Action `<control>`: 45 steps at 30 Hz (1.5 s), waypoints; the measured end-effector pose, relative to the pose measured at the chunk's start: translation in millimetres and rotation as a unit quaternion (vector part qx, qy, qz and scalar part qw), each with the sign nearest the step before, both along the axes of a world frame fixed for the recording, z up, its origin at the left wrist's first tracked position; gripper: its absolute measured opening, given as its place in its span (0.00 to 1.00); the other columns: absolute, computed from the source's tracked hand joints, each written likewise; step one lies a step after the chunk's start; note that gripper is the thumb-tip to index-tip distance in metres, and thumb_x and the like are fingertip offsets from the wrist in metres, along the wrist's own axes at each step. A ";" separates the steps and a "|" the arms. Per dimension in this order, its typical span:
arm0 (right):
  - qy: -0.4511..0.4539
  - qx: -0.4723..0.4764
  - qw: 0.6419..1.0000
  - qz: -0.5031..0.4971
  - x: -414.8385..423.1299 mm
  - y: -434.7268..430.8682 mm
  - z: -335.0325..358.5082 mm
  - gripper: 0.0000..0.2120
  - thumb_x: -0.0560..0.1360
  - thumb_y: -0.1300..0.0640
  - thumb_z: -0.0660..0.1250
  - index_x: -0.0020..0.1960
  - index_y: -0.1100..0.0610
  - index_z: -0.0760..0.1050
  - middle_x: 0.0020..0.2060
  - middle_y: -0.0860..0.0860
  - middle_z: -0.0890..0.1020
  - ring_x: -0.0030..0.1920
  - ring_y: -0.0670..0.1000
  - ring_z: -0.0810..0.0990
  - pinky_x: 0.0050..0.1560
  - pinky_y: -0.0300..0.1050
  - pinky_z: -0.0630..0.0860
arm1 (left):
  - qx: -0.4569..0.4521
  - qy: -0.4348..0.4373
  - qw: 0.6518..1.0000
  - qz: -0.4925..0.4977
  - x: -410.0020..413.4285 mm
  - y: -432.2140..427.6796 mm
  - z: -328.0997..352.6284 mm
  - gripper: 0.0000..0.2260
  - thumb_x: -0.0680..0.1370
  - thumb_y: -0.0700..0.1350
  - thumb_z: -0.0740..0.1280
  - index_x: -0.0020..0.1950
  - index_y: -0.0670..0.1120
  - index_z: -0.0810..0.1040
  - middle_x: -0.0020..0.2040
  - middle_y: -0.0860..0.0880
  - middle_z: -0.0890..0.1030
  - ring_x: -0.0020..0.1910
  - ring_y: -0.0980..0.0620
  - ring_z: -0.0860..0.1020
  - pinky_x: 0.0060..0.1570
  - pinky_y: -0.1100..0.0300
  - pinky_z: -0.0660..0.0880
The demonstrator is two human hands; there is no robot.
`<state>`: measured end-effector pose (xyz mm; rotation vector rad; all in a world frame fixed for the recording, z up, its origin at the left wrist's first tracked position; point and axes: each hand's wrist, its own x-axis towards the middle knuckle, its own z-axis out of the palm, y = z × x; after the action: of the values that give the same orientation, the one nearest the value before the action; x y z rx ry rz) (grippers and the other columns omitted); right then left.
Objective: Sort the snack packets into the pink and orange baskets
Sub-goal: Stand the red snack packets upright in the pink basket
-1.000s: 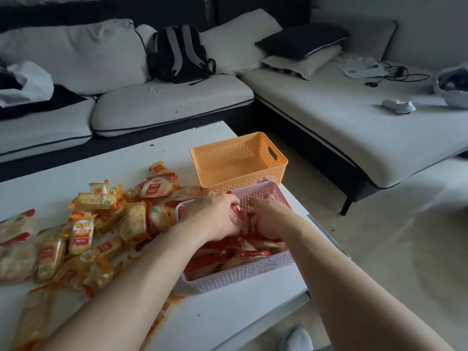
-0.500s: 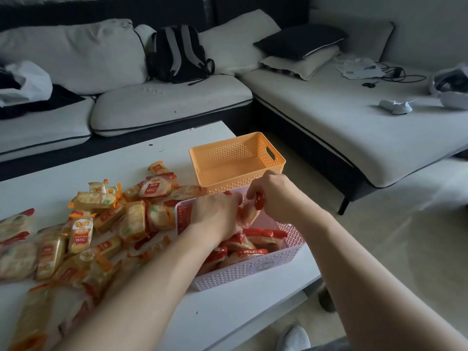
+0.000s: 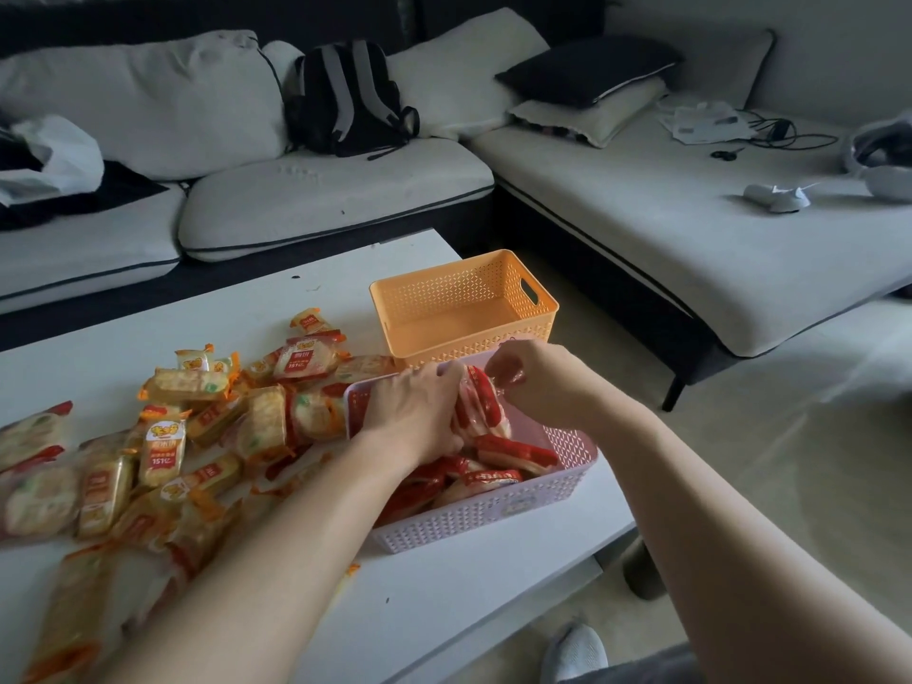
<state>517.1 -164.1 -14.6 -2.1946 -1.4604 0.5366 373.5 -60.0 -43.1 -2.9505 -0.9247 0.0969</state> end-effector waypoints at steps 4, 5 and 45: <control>0.014 -0.123 0.989 0.078 -1.3 -13.2 10.8 0.08 0.74 0.49 0.75 0.49 0.52 0.85 0.42 0.47 0.85 0.42 0.49 0.85 0.44 0.44 0.84 | -0.046 -0.030 0.998 0.015 -9.4 4.1 5.2 0.42 0.66 0.69 0.75 0.74 0.56 0.61 0.68 0.50 0.75 0.64 0.44 0.77 0.58 0.47 0.77; 0.006 -0.164 0.982 0.097 -2.6 -16.1 8.9 0.11 0.71 0.46 0.77 0.50 0.49 0.85 0.42 0.45 0.85 0.42 0.48 0.85 0.45 0.44 0.84 | -0.067 -0.044 0.997 0.021 -14.0 5.1 8.1 0.42 0.65 0.72 0.73 0.73 0.58 0.62 0.67 0.52 0.75 0.63 0.46 0.77 0.58 0.48 0.76; 0.046 -0.067 0.993 -0.083 -8.8 8.7 -4.1 0.14 0.79 0.55 0.65 0.43 0.64 0.82 0.35 0.55 0.81 0.34 0.53 0.78 0.37 0.49 0.77 | -0.179 -0.088 0.978 -0.061 -18.3 -19.3 21.5 0.12 0.73 0.55 0.76 0.54 0.59 0.80 0.57 0.58 0.81 0.56 0.55 0.78 0.54 0.54 0.77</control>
<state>508.2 -155.4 -18.7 -2.3352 -1.2120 0.6848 355.2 -79.3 -21.6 -3.3887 -0.8171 -0.0043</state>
